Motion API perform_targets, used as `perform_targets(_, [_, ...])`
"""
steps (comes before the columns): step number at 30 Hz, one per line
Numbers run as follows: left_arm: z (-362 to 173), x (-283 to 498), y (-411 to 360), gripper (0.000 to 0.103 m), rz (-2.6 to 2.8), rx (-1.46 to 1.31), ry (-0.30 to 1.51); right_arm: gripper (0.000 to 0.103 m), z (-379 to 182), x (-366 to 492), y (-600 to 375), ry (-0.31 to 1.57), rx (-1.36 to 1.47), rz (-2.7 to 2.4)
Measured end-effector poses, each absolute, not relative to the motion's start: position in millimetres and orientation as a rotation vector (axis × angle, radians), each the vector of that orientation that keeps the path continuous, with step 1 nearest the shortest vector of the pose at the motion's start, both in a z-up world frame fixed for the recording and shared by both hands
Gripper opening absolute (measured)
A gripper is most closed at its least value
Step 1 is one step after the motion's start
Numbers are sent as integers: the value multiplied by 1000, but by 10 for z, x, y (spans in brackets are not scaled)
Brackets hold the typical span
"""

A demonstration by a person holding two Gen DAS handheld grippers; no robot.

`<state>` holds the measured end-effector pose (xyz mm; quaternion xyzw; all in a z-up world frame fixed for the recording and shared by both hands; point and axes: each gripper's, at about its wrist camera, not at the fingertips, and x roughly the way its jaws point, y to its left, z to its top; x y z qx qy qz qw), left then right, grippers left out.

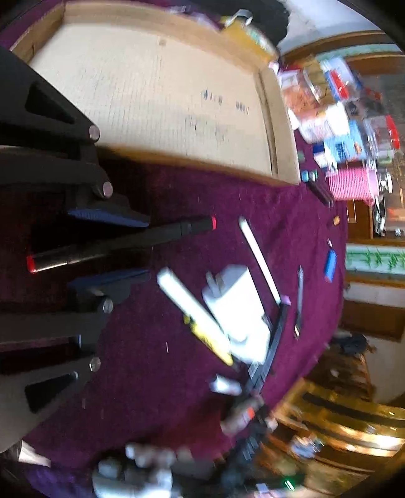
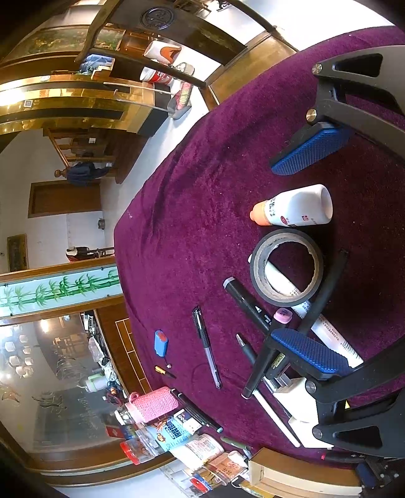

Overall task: Organize rigid objects
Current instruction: 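Lift the black marker with the left tool while the right tool approaches the pink-capped marker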

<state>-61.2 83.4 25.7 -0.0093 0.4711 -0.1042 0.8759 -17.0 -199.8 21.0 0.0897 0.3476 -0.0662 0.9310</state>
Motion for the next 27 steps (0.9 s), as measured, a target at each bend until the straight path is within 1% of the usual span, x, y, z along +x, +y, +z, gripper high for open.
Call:
perform_targets(3, [349,-677,862,22,-316,-79,942,100,211,-167,-2001,713,184,-134])
perform_targets(6, [264,-596,851,23,-242,-24,987,100,211,-176,-1994,717,188,-130])
perform_targets(7, [241,-575,874,26,-249,-49,993,100,210,-179,-1993,717,189,-130])
perform_targets(9, [214,-560,867,26,-257,-74,1011,100,217,-168,-1994,717,189,-130])
perform_targets(14, [122,-494,648,27,-234,21,1030,100,222,-177,-1991,721,187,-129])
perform_targets(18, [100,-463,515,27,-192,96,985,100,222,-175,-1992,722,189,-128])
perform_targets(19, [98,-455,514,26,-188,96,981,100,217,-191,-1983,724,192,-127])
perform_targets(20, [99,-450,531,19,-191,87,978,100,231,-170,-1997,724,194,-126])
perform_targets(21, [105,-452,563,16,-195,70,976,100,237,-177,-2002,723,200,-123])
perform_targets(24, [165,-502,723,15,-229,-41,975,100,256,-197,-2047,713,229,-121])
perform_targets(27, [320,-652,870,15,-252,-92,924,100,296,-262,-2109,685,271,-116])
